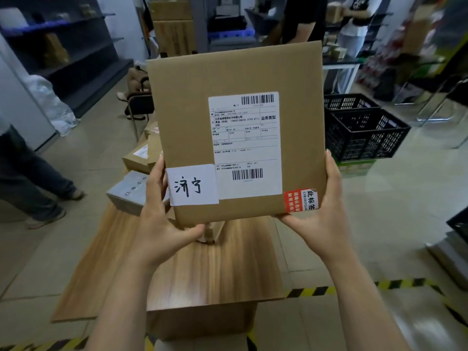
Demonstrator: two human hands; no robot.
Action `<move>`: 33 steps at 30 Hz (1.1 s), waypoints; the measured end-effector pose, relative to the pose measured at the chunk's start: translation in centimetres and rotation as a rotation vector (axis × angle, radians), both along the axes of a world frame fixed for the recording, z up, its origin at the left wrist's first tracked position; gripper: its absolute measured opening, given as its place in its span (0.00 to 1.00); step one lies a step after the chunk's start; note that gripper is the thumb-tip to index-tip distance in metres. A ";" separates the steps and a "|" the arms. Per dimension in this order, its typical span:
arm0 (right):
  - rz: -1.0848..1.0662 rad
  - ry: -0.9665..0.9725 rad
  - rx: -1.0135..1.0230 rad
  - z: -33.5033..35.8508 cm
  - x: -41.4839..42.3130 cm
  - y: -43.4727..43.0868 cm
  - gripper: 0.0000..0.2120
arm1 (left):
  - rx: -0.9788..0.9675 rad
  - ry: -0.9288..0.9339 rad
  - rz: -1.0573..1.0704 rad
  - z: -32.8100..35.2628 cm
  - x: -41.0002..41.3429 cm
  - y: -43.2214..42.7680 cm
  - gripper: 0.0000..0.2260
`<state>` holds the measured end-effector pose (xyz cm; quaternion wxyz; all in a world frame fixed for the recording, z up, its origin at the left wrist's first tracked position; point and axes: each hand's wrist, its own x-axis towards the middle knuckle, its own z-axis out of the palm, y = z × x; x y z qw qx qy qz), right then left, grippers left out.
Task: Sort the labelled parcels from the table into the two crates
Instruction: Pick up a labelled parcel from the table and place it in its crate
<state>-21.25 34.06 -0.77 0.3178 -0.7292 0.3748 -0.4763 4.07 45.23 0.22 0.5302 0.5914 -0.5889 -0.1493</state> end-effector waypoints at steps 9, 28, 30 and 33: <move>-0.162 0.058 0.067 -0.8 -11.1 -6.3 0.62 | 0.044 0.026 -0.123 -1.1 -10.1 -9.7 0.57; -0.812 0.006 0.321 -3.9 -35.9 -14.9 0.64 | 0.299 -0.002 -0.738 -3.9 -35.2 -36.0 0.59; -0.863 -0.022 0.304 -3.6 -38.4 -16.9 0.64 | 0.282 -0.007 -0.801 -3.6 -38.3 -39.6 0.60; -0.927 -0.063 0.277 -3.0 -41.9 -20.1 0.61 | 0.265 -0.015 -0.896 -3.1 -43.2 -45.2 0.59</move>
